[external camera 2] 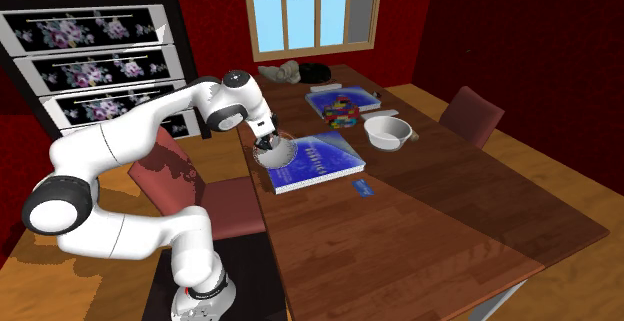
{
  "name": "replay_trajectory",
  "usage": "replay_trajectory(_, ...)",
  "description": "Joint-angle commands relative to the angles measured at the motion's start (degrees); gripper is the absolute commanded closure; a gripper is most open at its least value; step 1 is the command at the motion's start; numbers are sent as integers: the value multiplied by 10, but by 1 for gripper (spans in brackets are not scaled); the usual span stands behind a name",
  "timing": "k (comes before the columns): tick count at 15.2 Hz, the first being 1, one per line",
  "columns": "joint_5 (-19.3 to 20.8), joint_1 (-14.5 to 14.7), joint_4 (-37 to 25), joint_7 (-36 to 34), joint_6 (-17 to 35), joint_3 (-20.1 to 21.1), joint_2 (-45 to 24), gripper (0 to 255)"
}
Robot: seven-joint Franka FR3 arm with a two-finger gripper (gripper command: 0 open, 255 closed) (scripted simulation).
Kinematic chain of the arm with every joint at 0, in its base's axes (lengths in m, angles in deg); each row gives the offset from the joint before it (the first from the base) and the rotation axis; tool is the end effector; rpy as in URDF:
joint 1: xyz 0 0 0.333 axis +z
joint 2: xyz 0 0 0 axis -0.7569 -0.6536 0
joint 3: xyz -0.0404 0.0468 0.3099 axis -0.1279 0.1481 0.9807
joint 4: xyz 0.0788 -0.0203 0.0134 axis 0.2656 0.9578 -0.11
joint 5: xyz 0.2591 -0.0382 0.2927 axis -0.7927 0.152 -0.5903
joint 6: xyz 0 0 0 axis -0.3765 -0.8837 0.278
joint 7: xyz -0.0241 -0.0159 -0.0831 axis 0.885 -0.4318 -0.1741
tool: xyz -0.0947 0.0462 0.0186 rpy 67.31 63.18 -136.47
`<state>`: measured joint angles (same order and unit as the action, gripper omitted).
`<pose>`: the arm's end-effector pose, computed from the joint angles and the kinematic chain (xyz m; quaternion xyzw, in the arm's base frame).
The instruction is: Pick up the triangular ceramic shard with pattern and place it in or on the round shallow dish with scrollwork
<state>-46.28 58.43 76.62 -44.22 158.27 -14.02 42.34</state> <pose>0.2378 0.2256 0.6144 -0.9288 0.2791 -0.0573 0.2369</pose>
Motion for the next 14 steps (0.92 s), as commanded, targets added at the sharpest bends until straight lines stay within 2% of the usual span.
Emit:
replay_trajectory(1,0,0,0,0,0,0,0,255)
replay_trajectory(4,0,0,0,0,0,0,0,255)
replay_trajectory(5,0,0,0,0,0,0,0,0)
replay_trajectory(10,0,0,0,0,0,0,0,0)
replay_trajectory(14,27,-4,-53,-8,-71,-37,12,0)
